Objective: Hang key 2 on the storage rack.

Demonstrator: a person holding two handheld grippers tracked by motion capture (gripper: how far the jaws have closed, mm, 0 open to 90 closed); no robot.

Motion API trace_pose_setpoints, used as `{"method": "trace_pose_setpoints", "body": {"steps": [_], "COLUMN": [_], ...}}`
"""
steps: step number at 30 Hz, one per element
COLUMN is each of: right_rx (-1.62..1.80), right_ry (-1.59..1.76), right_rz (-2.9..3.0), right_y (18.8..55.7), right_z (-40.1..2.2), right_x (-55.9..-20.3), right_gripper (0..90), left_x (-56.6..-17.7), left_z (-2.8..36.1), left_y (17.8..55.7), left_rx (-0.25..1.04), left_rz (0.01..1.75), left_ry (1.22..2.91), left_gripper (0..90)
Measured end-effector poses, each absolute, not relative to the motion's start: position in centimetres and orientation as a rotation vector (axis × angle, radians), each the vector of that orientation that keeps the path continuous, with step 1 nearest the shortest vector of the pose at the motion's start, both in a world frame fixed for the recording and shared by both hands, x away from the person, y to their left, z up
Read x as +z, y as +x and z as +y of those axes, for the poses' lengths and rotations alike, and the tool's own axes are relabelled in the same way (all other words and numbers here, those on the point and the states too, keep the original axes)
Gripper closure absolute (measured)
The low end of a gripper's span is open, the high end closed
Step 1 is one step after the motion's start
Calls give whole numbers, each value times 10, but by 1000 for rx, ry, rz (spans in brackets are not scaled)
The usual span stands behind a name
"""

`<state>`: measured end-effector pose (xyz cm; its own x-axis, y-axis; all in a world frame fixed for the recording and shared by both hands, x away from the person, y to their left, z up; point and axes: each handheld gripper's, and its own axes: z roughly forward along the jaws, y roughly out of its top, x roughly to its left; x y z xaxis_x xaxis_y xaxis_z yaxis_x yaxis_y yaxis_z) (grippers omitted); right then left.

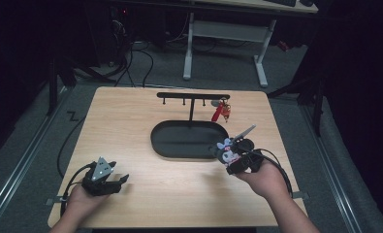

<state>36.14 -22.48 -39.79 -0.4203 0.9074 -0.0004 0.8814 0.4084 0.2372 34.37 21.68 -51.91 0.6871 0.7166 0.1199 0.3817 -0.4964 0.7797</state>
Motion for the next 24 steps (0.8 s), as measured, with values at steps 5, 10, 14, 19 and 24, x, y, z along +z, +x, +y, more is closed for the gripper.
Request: {"method": "trace_pose_setpoints", "body": {"steps": [5,10,14,19,24], "right_rx": [325,336,356,374,377], "right_ry": [1611,1596,1585,1592,1578], "right_rz": [2521,2525,2524,2516,2513], "right_y": [369,378,384,392,400], "right_z": [-218,-212,-208,-202,-197], "right_x": [-388,-380,-375,-366,-359], "right_gripper": [485,486,486,486,486], "left_x": [-519,-519,-519,-519,-519], "left_z": [217,217,217,217,217], "left_y": [344,344,344,344,345], "left_rx": [562,562,560,558,555], "left_rz": [835,835,834,834,834], "left_ry": [2138,2137,2138,2138,2140], "left_gripper": [314,314,314,314,314]}}
